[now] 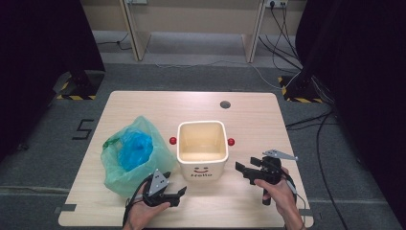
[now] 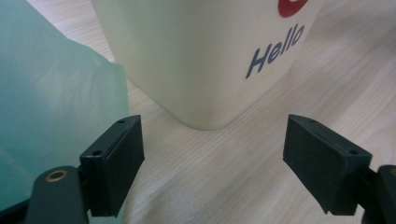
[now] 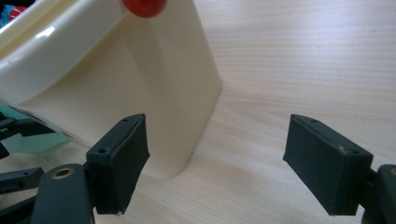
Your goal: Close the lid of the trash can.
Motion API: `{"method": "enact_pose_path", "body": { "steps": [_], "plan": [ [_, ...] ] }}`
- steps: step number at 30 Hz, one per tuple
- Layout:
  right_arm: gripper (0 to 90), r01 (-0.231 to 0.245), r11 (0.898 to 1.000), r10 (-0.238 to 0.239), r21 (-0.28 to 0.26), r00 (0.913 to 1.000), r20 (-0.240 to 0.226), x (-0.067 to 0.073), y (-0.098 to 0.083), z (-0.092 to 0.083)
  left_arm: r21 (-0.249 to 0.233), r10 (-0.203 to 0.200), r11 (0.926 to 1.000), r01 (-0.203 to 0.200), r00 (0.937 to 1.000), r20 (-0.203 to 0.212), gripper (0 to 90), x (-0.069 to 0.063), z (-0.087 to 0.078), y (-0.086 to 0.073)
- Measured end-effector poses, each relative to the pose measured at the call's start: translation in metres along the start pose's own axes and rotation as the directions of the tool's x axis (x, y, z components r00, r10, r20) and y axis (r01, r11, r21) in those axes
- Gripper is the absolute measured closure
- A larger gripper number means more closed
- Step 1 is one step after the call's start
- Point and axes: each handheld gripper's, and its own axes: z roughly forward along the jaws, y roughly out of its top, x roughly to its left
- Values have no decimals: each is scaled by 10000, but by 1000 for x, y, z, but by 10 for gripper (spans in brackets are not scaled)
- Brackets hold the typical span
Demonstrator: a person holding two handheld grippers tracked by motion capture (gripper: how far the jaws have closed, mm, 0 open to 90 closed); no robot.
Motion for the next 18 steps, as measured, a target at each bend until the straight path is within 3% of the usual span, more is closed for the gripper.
{"method": "enact_pose_path", "body": {
  "steps": [8,18],
  "plan": [
    [216,146,9996,-150,237,9997,171,-1,-9,2,-4,-115,9999,115,9999,17,196,2,-3,0],
    [200,211,9959,-261,881,9981,562,-9,-32,7,612,112,9980,-130,9995,303,195,0,1,-4]
  ]
}}
